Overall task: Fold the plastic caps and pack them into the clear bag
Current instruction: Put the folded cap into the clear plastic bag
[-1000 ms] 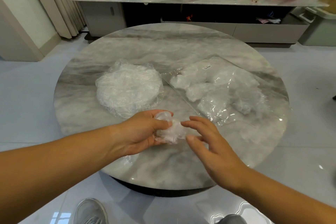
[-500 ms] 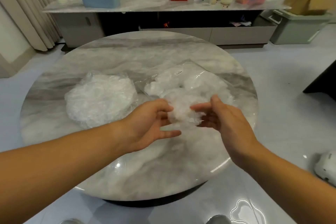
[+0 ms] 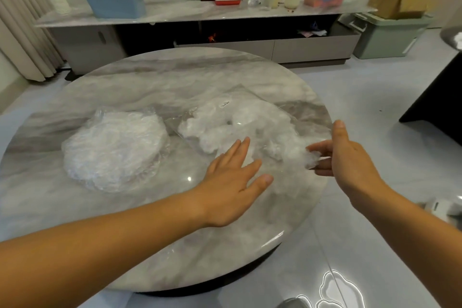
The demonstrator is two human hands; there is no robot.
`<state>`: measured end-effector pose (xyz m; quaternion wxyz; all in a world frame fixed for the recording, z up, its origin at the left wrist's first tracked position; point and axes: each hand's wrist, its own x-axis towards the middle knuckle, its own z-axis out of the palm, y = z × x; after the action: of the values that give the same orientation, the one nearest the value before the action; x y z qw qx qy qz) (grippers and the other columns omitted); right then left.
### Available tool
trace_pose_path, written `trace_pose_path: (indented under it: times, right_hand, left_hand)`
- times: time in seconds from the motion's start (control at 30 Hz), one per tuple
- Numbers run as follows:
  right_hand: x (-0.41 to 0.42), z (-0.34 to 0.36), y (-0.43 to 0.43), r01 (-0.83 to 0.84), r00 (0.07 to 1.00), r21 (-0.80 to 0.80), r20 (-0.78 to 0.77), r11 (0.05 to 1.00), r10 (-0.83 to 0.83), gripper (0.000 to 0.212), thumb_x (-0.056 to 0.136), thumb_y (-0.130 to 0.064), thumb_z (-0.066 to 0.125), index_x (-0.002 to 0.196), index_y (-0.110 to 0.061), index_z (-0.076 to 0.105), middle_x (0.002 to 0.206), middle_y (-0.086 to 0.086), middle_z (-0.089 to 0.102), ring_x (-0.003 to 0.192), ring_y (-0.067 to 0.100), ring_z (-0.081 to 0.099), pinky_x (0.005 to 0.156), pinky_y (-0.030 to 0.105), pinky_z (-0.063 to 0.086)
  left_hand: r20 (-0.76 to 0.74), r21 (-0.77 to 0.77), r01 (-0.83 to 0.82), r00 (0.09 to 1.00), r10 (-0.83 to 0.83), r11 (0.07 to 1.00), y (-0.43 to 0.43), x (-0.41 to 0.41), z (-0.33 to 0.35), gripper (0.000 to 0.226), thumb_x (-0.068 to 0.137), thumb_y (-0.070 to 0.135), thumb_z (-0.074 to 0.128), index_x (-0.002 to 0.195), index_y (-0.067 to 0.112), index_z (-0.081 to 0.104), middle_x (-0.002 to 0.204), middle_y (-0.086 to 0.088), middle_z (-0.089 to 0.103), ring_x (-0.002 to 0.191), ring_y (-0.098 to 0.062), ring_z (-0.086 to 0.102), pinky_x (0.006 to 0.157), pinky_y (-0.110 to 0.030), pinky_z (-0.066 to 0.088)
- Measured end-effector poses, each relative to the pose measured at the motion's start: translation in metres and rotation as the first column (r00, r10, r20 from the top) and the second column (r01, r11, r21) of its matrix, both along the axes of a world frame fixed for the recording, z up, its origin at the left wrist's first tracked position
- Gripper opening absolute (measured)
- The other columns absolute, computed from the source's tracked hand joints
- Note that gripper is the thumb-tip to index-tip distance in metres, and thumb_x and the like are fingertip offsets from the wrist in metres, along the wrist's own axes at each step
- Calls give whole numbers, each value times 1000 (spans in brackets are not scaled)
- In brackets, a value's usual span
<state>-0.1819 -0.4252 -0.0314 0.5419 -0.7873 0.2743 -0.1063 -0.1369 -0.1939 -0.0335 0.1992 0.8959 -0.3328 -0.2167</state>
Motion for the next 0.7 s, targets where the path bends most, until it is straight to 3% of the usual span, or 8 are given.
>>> trace_pose_path:
  times: [0.13,0.23,0.37,0.47,0.6,0.7]
  right_hand:
    - [11,-5,10,-64,998,195,38,979,58,69,104,-62,24,91,-21,78,98,7,75,99,26,70,104,46,52]
    - [18,-4,16,-108,993,309,79,945,88,68,104,-61,26,97,-18,78,110,5,75,108,22,68,105,44,51]
    - [25,-1,35,-225,974,425,102,877,201,75,102,-63,22,113,-11,74,117,1,75,116,19,66,101,38,52]
    - [29,0,51,-285,956,547,100,787,277,81,99,-69,22,124,-8,68,122,6,73,118,21,66,103,40,50]
    - [35,2,69,-338,936,699,177,631,305,89,95,-75,27,141,-4,54,140,9,61,131,24,57,113,47,43]
    - [45,4,76,-333,939,746,207,577,275,96,89,-79,33,147,-3,48,147,11,54,135,25,52,114,48,41]
  left_hand:
    - [22,5,-46,999,46,999,12,1,-5,79,94,70,15,158,30,-10,160,17,-30,145,1,-29,125,-37,-7]
    - [-14,-12,-84,996,84,996,21,-3,-8,88,88,75,14,157,30,-17,160,19,-28,145,4,-28,125,-38,-7]
    - [-112,-149,-152,984,136,977,31,-4,-8,87,88,73,20,159,31,-11,162,23,-20,145,10,-20,114,-12,-8]
    - [-55,-208,-122,992,112,970,38,-5,-7,86,88,72,22,159,34,-7,162,27,-17,143,16,-16,105,0,-8]
    - [8,-242,-46,999,49,969,43,-8,-6,79,92,67,24,159,34,-5,161,29,-16,139,22,-16,106,3,-7]
    - [20,-274,-26,999,32,961,49,-10,-4,79,93,64,26,159,31,-2,160,29,-10,139,23,-11,107,3,-2]
